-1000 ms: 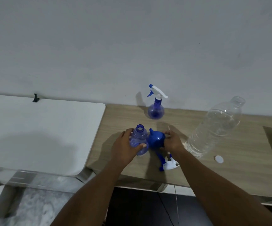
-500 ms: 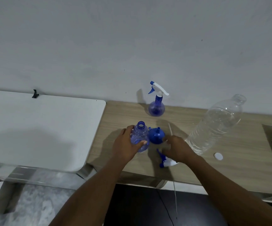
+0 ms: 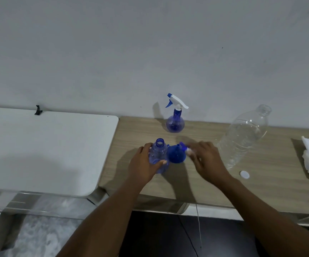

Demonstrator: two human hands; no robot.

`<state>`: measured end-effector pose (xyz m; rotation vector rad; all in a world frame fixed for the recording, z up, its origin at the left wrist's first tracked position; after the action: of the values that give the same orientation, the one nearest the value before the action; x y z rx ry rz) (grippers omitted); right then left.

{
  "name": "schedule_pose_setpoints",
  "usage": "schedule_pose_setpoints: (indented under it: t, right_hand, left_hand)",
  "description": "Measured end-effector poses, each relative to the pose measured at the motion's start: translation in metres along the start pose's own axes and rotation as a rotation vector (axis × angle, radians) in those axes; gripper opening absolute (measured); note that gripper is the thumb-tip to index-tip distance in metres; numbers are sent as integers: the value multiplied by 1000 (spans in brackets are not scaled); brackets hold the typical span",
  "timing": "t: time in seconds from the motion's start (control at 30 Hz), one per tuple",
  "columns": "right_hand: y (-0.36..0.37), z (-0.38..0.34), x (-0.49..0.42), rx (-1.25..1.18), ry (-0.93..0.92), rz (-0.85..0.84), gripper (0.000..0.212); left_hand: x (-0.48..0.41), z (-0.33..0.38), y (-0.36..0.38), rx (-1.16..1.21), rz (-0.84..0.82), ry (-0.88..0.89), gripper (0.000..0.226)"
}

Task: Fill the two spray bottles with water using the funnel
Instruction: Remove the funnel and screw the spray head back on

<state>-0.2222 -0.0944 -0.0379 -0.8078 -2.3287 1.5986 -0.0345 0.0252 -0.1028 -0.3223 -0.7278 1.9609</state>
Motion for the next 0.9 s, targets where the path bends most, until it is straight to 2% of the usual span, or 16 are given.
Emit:
schedule_pose_setpoints:
  t: [0.03,0.13,0.37,0.6,0.9]
  right_hand:
    - [-22,-8,-8,-80,-1,79,57]
    - [-74,-23,-34,-221,26,221,54]
    - [-139,-81,-83,-191,-142,268,43]
    - [-161,-126,-111,-117,-240,291,40]
    - [-134,-119,-117,-23,-232,231,39]
  left_hand:
    - [0,1,1,-1,-9,4,68]
    - [0,3,2,-14,-32,-18,69]
    - [-2,2,6,-2,-54,-40,63]
    - [-2,-2,6,23,-80,-70,66]
    - [-5,-3,7,-3,-93,-81,67]
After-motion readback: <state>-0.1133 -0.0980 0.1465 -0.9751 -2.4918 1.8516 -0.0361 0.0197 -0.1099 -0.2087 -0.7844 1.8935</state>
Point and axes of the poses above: each hand's wrist, its own x-axis away from the middle knuckle, its own y-axis out of the palm, z = x × y, the point moved 7 cm from there along -x, towards the middle knuckle, and after that the axes turned 10 degrees about -z, right-handed, at the moved point
